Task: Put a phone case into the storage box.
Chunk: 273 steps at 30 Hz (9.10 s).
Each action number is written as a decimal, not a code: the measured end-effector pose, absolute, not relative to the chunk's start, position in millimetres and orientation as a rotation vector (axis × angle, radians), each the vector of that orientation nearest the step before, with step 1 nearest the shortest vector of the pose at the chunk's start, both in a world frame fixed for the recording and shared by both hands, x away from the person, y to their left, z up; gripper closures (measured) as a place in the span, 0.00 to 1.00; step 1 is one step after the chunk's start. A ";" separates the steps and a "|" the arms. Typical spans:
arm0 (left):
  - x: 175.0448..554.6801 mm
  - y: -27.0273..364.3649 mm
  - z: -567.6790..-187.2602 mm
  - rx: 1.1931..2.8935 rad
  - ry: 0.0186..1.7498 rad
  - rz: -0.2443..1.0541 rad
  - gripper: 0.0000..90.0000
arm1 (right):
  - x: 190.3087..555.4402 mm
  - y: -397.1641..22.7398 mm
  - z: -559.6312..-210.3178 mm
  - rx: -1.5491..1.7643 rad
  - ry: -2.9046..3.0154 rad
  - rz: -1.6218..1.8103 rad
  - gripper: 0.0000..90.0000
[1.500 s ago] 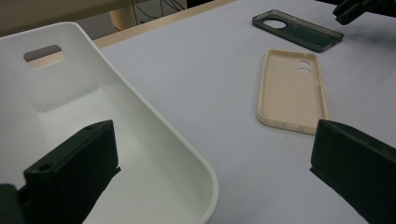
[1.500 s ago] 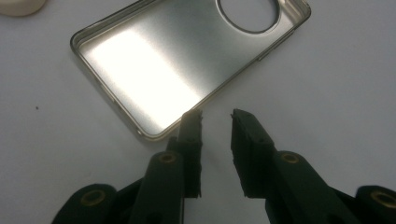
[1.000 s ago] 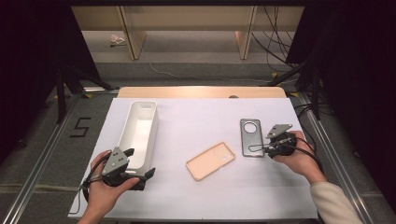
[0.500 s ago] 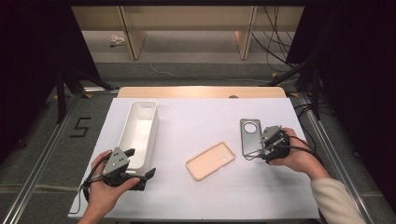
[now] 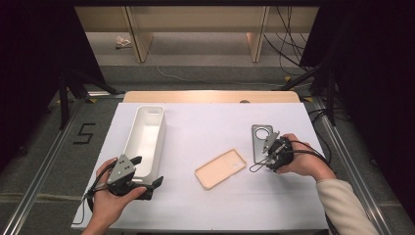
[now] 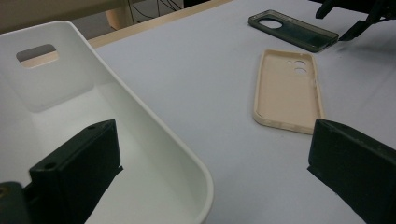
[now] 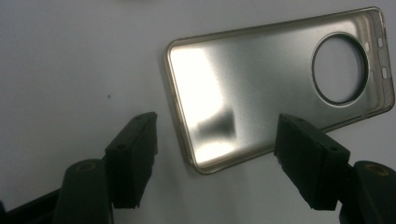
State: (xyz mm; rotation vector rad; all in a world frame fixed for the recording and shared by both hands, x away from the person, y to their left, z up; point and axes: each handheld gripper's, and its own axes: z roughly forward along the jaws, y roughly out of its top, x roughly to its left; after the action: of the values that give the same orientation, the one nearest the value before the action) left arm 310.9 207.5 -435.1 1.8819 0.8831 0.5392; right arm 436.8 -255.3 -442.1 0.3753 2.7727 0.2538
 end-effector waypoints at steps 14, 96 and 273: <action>310.9 206.8 -435.7 1.881 0.883 0.535 0.03 | 446.0 -244.6 -449.7 0.316 2.809 0.156 0.39; 309.9 204.4 -436.3 1.890 0.866 0.524 0.05 | 441.7 -228.9 -436.1 0.173 2.899 0.095 0.99; 442.2 53.1 -386.9 1.936 1.066 0.086 0.52 | 342.6 -170.5 -417.9 -0.125 2.675 1.039 0.99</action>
State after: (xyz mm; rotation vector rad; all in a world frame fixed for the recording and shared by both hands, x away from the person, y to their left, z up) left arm 442.2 53.1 -386.9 1.9362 1.0658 0.0860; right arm 342.6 -170.5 -417.9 -0.1248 2.6751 1.0391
